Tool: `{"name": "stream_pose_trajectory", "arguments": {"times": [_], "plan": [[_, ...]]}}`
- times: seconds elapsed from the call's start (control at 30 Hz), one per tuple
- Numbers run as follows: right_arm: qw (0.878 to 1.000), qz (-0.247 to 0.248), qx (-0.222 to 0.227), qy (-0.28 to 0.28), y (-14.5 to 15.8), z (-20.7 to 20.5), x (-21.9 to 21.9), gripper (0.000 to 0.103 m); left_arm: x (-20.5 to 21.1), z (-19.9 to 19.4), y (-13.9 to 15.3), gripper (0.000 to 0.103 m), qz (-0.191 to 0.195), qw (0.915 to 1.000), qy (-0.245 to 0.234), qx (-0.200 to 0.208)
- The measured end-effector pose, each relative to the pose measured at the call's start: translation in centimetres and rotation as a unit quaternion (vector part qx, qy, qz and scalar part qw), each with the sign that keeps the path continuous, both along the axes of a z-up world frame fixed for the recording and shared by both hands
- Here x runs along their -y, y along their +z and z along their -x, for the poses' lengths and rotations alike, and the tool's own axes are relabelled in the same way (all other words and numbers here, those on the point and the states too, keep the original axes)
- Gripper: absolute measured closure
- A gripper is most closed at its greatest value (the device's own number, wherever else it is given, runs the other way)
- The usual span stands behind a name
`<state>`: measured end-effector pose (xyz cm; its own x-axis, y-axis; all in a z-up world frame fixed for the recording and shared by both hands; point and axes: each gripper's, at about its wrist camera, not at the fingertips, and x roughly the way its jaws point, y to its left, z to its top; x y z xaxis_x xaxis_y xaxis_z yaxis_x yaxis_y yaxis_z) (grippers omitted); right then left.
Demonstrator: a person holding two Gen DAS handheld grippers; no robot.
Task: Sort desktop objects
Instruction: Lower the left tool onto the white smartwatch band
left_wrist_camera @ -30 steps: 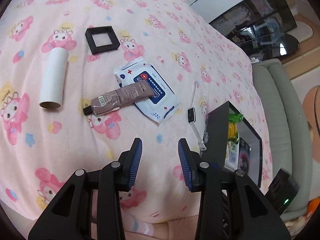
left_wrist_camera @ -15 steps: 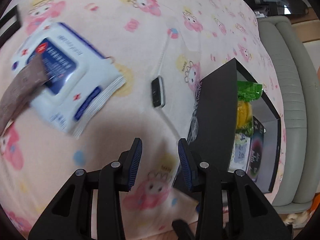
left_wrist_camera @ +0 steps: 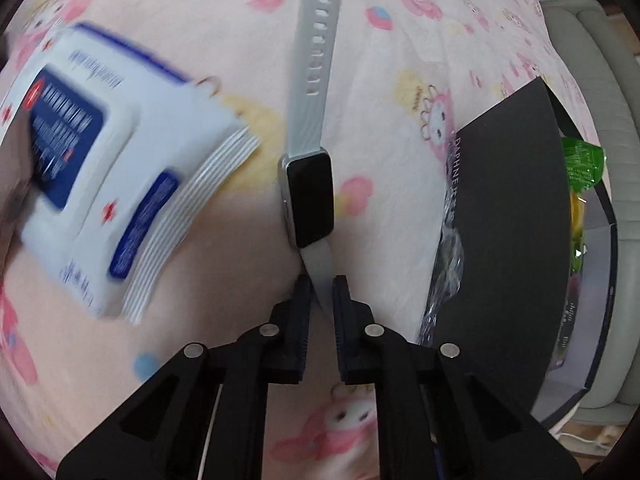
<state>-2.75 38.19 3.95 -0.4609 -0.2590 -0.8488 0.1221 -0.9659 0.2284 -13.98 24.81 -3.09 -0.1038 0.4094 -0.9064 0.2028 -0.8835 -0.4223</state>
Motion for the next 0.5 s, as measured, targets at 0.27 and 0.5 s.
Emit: {"name": "stream_pose_trajectory", "arguments": {"times": [0.27, 0.5], "plan": [[1.0, 0.01, -0.005, 0.011, 0.0, -0.5, 0.6, 0.083, 3.2, -6.5, 2.6, 0.102, -0.056, 0.998, 0.023, -0.018], [1.0, 0.006, 0.004, 0.015, -1.5, 0.5, 1.3, 0.074, 1.6, -4.9, 1.7, 0.053, -0.146, 0.9885, 0.026, -0.03]]}}
